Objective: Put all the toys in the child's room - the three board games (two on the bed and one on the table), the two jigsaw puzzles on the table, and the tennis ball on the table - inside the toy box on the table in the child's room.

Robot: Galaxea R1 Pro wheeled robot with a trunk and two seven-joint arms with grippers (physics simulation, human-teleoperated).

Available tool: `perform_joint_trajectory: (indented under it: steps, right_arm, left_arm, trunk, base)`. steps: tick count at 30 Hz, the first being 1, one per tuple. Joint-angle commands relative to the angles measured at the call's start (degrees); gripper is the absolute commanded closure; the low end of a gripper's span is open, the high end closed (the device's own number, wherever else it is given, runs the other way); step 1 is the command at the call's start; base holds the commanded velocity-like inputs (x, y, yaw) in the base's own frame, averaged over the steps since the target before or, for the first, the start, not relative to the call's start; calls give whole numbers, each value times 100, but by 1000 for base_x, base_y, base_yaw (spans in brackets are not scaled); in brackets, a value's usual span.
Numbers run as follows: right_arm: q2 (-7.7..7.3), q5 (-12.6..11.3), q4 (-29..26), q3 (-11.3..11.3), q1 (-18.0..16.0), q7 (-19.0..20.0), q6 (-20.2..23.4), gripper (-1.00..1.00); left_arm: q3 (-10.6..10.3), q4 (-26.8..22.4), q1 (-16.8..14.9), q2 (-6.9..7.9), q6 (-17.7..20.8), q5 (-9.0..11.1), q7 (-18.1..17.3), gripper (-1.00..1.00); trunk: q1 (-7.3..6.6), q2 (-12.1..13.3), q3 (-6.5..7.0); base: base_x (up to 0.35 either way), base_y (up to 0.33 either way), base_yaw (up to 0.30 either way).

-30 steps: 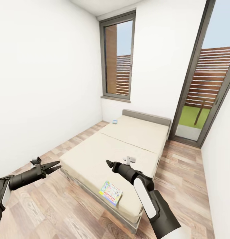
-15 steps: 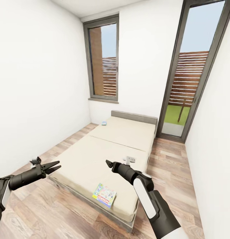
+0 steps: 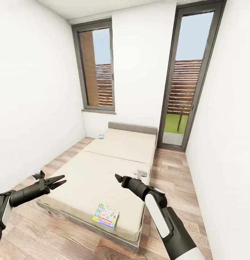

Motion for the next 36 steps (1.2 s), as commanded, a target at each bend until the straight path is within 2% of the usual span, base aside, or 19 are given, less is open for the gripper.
perform_joint_trajectory:
  steps: [1, 11, 36]
  right_arm:
    - [3, -12, -2, -4, -6, 2, 26, -100]
    - [3, -12, -2, -4, -6, 2, 26, -100]
    - [3, -12, -1, -4, -6, 2, 26, -100]
  left_arm:
    - [2, -1, -3, 2, 61, -2, -23, -100]
    - [2, -1, -3, 2, 61, -3, -23, -100]
    - [2, -1, -3, 2, 61, -2, -23, -100]
  trunk:
    - [4, -12, -7]
    - [4, -12, 43]
    - [4, -12, 139]
  base:
    - [0, 92, -266]
    - [0, 52, -266]
    - [0, 128, -268]
